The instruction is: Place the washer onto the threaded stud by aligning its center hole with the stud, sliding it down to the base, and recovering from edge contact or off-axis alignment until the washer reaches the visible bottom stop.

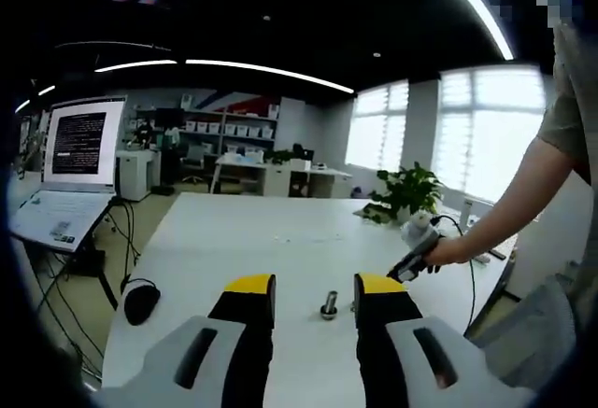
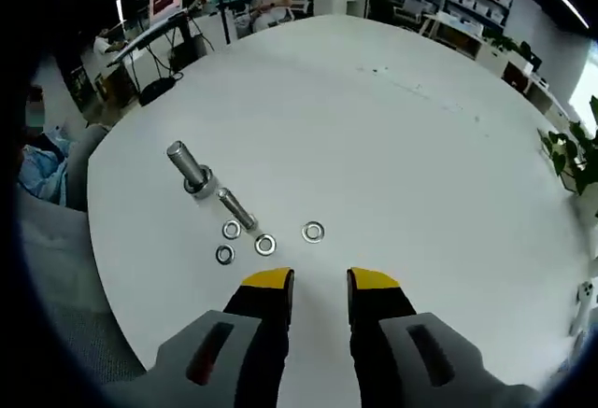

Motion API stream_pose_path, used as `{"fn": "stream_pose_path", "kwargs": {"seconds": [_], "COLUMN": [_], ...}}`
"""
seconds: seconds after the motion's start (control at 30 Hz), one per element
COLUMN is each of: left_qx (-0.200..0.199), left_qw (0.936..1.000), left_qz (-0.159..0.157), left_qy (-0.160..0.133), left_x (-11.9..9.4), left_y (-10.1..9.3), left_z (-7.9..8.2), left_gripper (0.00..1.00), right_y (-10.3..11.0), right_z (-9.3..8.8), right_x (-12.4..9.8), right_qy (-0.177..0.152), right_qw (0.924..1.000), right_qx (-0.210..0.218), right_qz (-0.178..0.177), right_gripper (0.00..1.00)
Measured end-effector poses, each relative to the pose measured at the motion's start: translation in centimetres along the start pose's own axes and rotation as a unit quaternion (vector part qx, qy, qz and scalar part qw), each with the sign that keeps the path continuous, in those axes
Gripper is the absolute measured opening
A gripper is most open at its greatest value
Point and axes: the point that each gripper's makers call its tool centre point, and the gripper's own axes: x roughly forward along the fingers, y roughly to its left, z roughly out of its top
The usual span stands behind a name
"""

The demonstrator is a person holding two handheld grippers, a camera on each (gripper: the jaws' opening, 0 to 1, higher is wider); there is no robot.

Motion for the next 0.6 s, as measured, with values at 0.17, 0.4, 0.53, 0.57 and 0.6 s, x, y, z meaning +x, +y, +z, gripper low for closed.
{"fn": "stream_pose_path", "kwargs": {"seconds": [0.17,0.4,0.53,0.57,0.6], "left_qx": [0.008,0.002,0.003,0.004,0.008], "left_qw": [0.9997,0.9989,0.9984,0.9983,0.9980], "left_qz": [0.011,0.039,0.042,0.042,0.042], "left_qy": [0.018,0.027,0.039,0.040,0.046], "left_x": [0.2,0.0,0.2,0.2,0.2], "left_y": [0.3,1.6,1.6,1.5,1.5], "left_z": [-0.6,-1.1,-1.6,-1.6,-1.9], "left_gripper": [0.32,0.33,0.33,0.33,0.33], "right_y": [0.5,0.5,0.1,0.1,0.0], "right_z": [-0.3,0.6,1.2,1.2,1.2], "right_x": [1.9,2.9,3.3,3.3,3.3], "right_qy": [0.011,0.011,0.017,0.017,0.017], "right_qw": [0.9989,0.9940,0.9929,0.9929,0.9928], "right_qx": [-0.041,-0.103,-0.107,-0.107,-0.106], "right_qz": [0.020,0.037,0.048,0.049,0.053], "right_gripper": [0.25,0.23,0.23,0.22,0.21]}}
